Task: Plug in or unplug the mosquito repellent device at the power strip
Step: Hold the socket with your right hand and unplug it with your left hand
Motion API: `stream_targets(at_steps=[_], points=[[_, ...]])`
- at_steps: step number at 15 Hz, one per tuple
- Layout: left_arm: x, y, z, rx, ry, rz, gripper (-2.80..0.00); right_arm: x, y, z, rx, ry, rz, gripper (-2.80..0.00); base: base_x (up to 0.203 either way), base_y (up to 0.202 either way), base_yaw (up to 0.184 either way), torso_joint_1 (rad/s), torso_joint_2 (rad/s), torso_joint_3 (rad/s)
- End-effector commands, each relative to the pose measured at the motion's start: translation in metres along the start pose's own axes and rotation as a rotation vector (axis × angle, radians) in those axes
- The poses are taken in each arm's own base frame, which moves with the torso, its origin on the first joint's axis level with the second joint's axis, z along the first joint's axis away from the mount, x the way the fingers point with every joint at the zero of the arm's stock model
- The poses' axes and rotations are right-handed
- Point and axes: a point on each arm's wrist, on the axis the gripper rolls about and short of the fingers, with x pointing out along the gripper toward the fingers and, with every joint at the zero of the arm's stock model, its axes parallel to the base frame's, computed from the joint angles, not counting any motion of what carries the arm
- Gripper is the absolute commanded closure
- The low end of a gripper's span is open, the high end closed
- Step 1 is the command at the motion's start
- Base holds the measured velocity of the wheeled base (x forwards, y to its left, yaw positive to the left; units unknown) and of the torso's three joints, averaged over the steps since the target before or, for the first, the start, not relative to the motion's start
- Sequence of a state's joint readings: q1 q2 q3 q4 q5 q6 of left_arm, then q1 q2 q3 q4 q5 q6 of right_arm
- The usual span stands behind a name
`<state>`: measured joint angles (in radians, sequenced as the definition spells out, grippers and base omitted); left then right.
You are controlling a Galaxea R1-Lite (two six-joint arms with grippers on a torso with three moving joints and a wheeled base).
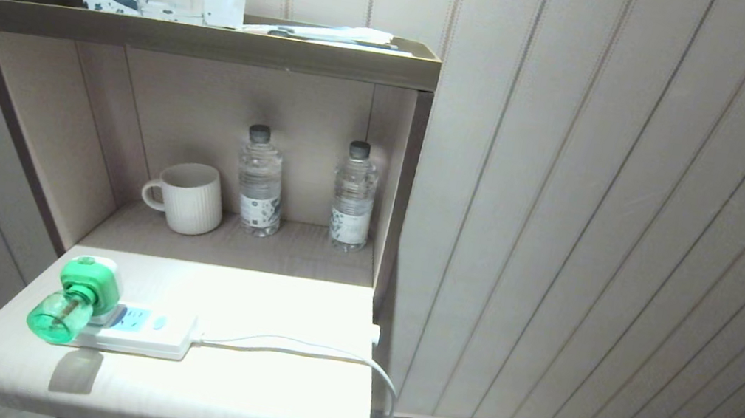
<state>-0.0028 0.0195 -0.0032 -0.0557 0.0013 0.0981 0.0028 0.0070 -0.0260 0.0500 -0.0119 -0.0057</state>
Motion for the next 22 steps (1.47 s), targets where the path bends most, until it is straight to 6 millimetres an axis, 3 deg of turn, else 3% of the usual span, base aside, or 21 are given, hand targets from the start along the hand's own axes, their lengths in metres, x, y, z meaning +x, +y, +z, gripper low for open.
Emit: stream_targets(at_steps=[1, 4, 22], points=[[-0.0012, -0.0001, -0.0009, -0.003, -0.016, 0.003, 0.00, 0.0000, 0.0000, 0.0000, 0.000, 0.001, 0.000, 0.00, 0.000, 0.000, 0.000, 0.000, 0.00, 0.000], [-0.0013, -0.0003, -0.0036, -0.117, 0.015, 0.001, 0.00, 0.0000, 0.0000, 0.0000, 0.000, 0.001, 0.000, 0.00, 0.000, 0.000, 0.000, 0.000, 0.00, 0.000], [-0.0012, -0.0003, -0.0036, -0.135, 0.017, 0.001, 0.00, 0.0000, 0.0000, -0.0002, 0.006, 0.003, 0.003, 0.00, 0.000, 0.000, 0.000, 0.000, 0.00, 0.000]])
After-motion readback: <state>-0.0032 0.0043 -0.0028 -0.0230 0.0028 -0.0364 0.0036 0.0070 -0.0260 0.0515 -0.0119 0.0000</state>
